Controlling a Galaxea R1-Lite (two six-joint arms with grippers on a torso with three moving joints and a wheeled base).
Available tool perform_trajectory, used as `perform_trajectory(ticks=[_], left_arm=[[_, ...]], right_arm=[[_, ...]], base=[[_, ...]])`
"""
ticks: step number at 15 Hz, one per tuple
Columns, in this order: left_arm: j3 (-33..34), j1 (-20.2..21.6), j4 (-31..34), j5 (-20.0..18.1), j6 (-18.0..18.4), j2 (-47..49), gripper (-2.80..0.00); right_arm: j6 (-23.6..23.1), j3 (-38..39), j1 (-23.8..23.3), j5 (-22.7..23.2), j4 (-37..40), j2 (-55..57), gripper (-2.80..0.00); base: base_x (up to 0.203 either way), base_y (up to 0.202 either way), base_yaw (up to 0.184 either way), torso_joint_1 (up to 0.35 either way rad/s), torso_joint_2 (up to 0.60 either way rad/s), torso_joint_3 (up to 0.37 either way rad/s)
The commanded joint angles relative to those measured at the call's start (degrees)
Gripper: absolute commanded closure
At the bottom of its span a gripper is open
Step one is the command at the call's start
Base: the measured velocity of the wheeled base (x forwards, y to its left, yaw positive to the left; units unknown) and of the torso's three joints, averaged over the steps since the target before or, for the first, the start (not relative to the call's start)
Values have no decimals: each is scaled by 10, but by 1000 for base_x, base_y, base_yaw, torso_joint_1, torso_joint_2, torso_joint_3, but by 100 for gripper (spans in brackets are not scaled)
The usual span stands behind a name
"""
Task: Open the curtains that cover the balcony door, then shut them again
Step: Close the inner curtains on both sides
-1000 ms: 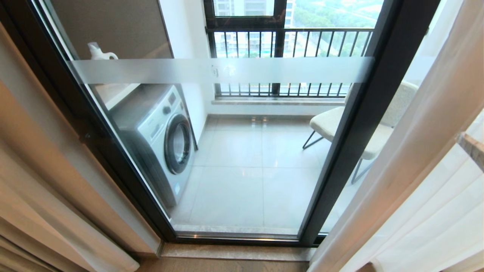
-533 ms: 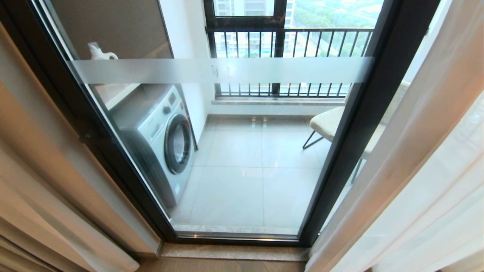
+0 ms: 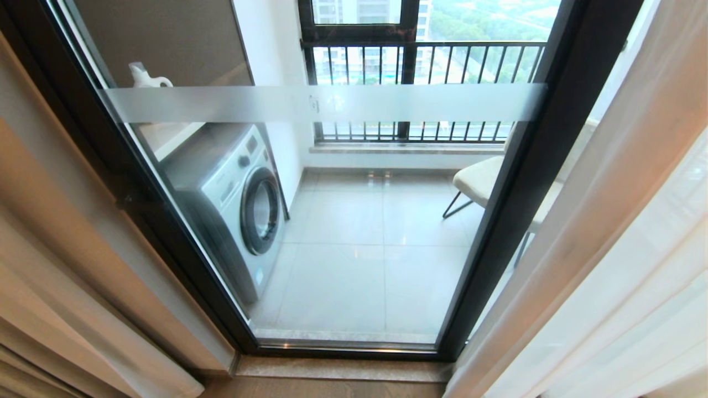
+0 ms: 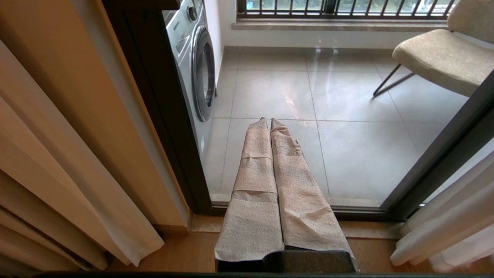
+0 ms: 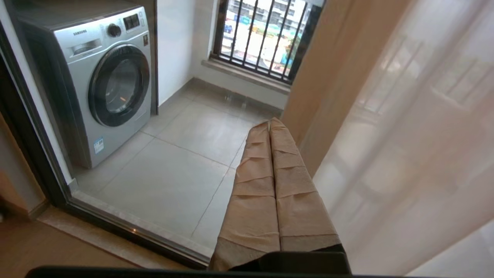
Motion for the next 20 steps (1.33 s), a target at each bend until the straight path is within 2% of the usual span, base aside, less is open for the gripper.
perform_trajectory(ticks=[1,6,8,11,12,15,18,20], left_arm=[[0,0,0,0,0,0,0],[0,0,0,0,0,0,0],[0,0,-1,0,0,0,0],[0,0,0,0,0,0,0],[0,0,0,0,0,0,0],[0,0,-1,0,0,0,0],[0,0,0,0,0,0,0],[0,0,0,0,0,0,0]], right_arm=[[23,31,-47,15,-2,-9,0],[75,42,-221,84,60,-34,0],[81,42,-260,87,114,-73,0],[81,42,-274,78,193,-133,0],[85,42,-275,58,202,-132,0],[134,42,-274,10,242,-132,0],[153,42,-243,2,244,-132,0],[153,42,-202,0,242,-134,0]], base=[[0,0,0,0,0,0],[0,0,0,0,0,0],[0,0,0,0,0,0],[0,0,0,0,0,0],[0,0,0,0,0,0],[0,0,0,0,0,0],[0,0,0,0,0,0],[0,0,0,0,0,0]])
